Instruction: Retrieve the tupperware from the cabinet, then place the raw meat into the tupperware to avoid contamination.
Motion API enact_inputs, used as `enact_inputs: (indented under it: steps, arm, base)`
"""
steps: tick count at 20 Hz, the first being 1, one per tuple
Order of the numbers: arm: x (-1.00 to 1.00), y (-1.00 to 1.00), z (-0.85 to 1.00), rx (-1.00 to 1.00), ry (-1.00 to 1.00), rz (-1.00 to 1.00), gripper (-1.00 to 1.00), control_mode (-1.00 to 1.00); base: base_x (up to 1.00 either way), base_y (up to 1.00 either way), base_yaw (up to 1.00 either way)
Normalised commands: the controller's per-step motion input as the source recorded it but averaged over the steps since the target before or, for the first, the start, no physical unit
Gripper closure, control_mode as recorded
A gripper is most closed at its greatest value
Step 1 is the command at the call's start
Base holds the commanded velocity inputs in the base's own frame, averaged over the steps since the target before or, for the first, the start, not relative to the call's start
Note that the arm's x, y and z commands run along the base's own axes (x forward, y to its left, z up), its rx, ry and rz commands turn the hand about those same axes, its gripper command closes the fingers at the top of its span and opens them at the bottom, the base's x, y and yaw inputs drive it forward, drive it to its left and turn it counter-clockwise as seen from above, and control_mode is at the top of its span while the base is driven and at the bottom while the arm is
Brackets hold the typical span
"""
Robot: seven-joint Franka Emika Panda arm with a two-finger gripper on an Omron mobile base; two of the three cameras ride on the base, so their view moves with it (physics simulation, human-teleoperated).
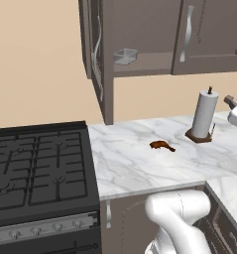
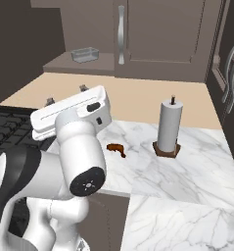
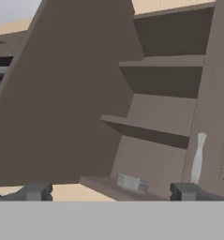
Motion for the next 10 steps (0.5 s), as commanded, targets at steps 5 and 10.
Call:
enact_inputs:
  steps: [5, 10]
  arm:
    - [0.58, 0.0, 0.16, 0.06, -0.05, -0.06, -1.0, -1.0]
    - [0.57, 0.0, 0.16, 0.11, -0.03, -0.02, -1.0, -1.0]
  base:
    - [0.0, 0.0, 0.0]
    - [0.0, 0.0, 0.0]
